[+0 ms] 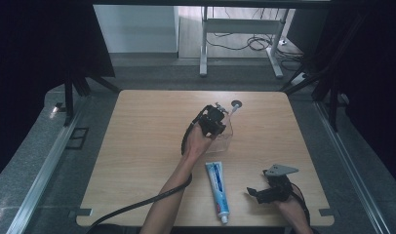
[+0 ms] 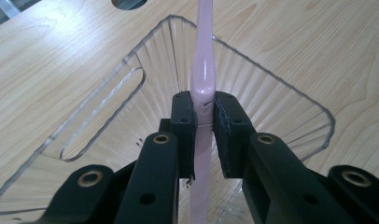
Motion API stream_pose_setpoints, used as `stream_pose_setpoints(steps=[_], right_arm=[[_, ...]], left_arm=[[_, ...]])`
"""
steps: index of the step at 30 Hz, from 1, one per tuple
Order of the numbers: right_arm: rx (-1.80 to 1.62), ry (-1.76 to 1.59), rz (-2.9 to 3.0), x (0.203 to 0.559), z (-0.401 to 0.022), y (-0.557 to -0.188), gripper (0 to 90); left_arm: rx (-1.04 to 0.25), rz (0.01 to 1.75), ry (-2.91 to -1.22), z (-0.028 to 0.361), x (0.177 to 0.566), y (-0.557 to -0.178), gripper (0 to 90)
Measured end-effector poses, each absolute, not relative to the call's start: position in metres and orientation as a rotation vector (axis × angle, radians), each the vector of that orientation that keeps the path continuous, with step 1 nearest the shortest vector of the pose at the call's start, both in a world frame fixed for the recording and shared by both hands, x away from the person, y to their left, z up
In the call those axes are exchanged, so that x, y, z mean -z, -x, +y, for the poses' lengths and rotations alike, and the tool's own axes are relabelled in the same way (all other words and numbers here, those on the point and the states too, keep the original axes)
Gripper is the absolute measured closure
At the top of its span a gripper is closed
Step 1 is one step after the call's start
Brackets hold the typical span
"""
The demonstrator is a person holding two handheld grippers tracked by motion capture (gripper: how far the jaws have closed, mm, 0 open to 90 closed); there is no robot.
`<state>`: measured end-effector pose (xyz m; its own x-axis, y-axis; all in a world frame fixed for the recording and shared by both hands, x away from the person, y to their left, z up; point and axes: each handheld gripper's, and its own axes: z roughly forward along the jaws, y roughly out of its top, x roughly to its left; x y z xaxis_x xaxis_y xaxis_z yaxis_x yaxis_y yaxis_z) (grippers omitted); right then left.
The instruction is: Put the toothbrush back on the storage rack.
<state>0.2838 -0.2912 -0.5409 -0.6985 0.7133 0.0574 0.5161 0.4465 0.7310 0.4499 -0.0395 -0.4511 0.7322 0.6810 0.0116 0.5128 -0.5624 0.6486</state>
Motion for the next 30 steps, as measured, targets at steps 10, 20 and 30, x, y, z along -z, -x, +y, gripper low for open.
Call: stream_pose_setpoints(steps=[10, 20, 30], right_arm=[[-1.092, -1.059, 2.443, 0.5414, -0.2908, -0.2841, 1.2], [-1.091, -1.059, 2.443, 0.5414, -0.2909, -0.2841, 1.3], [-1.096, -1.054, 2.438, 0.5408, -0.291, -0.2839, 1.4]], left_arm=[[-0.369, 0.879, -2.335, -0.0429, 0.4552, -0.4471, 87.2], [-0.359, 0.879, -2.342, -0.0449, 0.4577, -0.4467, 86.8], [-0.353, 0.857, -2.323, -0.0412, 0.4491, -0.4419, 82.3]])
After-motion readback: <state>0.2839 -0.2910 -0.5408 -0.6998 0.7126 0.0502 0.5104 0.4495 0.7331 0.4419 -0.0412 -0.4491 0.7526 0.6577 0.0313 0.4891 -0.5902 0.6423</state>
